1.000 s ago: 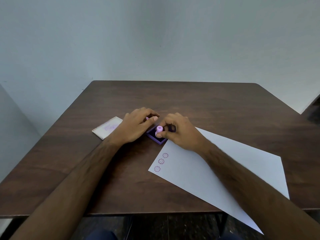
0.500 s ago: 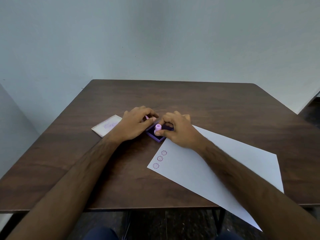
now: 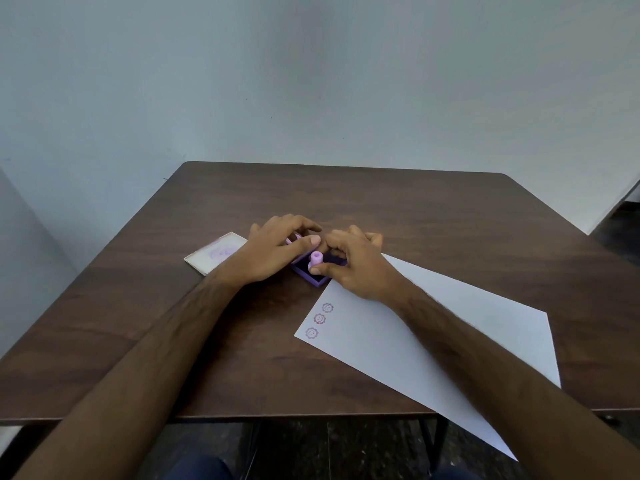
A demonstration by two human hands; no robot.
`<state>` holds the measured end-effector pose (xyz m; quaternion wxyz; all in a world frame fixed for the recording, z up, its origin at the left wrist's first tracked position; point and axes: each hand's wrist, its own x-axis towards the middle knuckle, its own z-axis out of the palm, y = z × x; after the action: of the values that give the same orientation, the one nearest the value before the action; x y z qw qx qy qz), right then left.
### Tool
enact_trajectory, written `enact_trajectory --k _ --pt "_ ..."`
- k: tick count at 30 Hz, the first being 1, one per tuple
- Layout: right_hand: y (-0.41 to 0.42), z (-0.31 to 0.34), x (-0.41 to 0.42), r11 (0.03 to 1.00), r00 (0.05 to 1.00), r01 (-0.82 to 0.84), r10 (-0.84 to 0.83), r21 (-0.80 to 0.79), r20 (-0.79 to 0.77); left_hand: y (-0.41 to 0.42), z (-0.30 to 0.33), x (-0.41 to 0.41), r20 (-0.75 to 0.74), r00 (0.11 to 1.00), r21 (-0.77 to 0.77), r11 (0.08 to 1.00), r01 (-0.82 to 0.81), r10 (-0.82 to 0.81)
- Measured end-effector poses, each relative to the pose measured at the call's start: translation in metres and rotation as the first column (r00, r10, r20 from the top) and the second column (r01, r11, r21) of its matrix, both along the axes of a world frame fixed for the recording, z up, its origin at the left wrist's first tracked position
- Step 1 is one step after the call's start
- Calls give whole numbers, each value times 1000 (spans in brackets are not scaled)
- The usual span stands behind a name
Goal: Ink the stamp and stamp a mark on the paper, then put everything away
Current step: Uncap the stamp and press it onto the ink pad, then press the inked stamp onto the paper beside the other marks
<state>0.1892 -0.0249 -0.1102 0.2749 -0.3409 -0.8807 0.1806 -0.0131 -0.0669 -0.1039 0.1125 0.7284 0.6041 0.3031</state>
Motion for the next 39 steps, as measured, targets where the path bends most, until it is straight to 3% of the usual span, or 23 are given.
enact_trajectory --k 9,22,27,29,30,32,34,39 --pt "-1 5 0 998 999 29 -26 -54 47 0 3 1 -4 999 -14 999 -47 47" --pt "-10 26 -4 997 970 83 -82 3 229 -9 5 0 19 997 -24 997 -79 80" --pt "-8 28 -2 995 973 91 -83 -29 214 -14 4 3 5 998 -59 996 -60 60" --pt "-5 32 2 988 995 40 -25 -149 100 -14 4 4 -11 999 -59 997 -53 52" --pt "-4 34 5 966 999 -16 5 -258 -43 -13 4 3 -28 998 -52 997 -49 48" --pt "-1 40 15 891 936 -144 -19 -430 -351 -12 4 1 -62 997 -35 998 -44 42" --pt "6 42 25 800 833 -252 -107 -545 -543 -13 5 1 -76 997 -32 999 -32 30" --pt "21 29 49 561 619 -474 -336 -679 -710 -19 10 20 -267 963 -51 999 15 -28"
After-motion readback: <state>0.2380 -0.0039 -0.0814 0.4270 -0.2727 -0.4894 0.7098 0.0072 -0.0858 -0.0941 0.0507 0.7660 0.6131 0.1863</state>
